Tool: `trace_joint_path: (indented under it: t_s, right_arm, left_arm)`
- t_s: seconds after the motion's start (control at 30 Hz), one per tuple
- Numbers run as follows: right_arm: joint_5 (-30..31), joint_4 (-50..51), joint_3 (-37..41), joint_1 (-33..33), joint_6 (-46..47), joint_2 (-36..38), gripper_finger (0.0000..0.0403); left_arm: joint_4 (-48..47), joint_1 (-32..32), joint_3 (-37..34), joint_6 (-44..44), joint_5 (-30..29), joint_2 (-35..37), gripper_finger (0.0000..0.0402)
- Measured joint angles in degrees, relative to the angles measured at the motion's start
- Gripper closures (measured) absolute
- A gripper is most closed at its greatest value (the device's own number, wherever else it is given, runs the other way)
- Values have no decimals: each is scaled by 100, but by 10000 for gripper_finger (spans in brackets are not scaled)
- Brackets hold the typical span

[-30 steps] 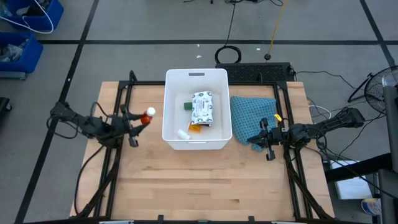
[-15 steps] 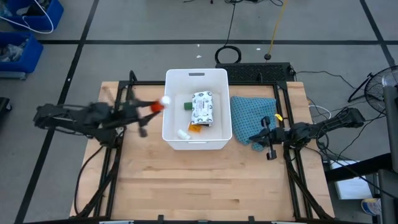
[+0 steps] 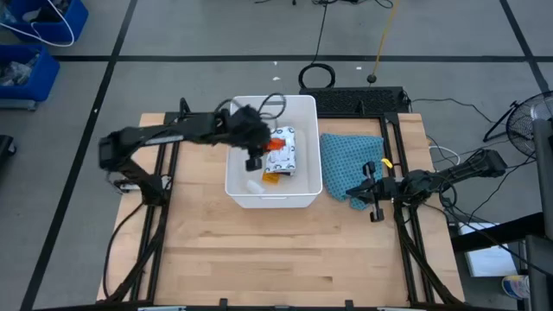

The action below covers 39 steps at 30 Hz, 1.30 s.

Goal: Pick & place medical supplies in basket/bin
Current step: Put the red pill bottle into the white bin

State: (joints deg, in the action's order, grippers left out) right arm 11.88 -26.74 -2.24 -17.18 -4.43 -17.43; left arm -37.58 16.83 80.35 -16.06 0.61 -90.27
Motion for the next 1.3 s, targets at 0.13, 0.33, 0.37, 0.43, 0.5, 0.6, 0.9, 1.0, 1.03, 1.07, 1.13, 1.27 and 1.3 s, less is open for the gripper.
trace_joint_path:
  t_s: [0.13,0.33,0.37,0.43,0.5,0.6,0.9,1.0,1.03,1.07,1.13,1.27,1.3]
  right_arm:
    - [0,39,0,-5,75,0,403]
    - [-4,248,0,-8,317,0,403]
    - [-3,283,0,-8,358,0,403]
    - [-4,332,0,-8,407,-2,403]
    - [-3,352,0,-8,465,-2,403]
    - [-4,349,0,-8,529,-2,403]
    - [-2,339,0,-8,356,0,403]
    - [-2,322,0,-6,256,1,403]
    - [-2,299,0,-6,229,0,403]
    - [-1,290,0,-6,214,2,403]
    - [0,298,0,-6,192,2,403]
    - [0,300,0,-6,163,2,403]
    - [0,299,0,-6,159,2,403]
  left_arm:
    - [-608,240,912,-310,366,-683,247]
    - [-1582,565,1865,-684,646,-1334,251]
    - [-1749,631,1969,-742,647,-1406,253]
    - [-2076,784,2160,-792,644,-1524,253]
    - [-2240,975,2271,-764,608,-1568,250]
    - [-2306,1275,2283,-459,768,-1639,247]
    - [-2659,1301,2190,-337,1045,-1949,251]
    - [-2769,1272,2154,-285,1049,-2156,244]
    - [-2862,1277,2154,-259,1048,-2230,244]
    - [-2964,1277,2154,-223,1027,-2315,246]
    - [-3211,1277,2150,-160,952,-2466,252]
    - [-3557,1261,2158,82,894,-2685,254]
    - [-3600,1255,2162,131,900,-2737,252]
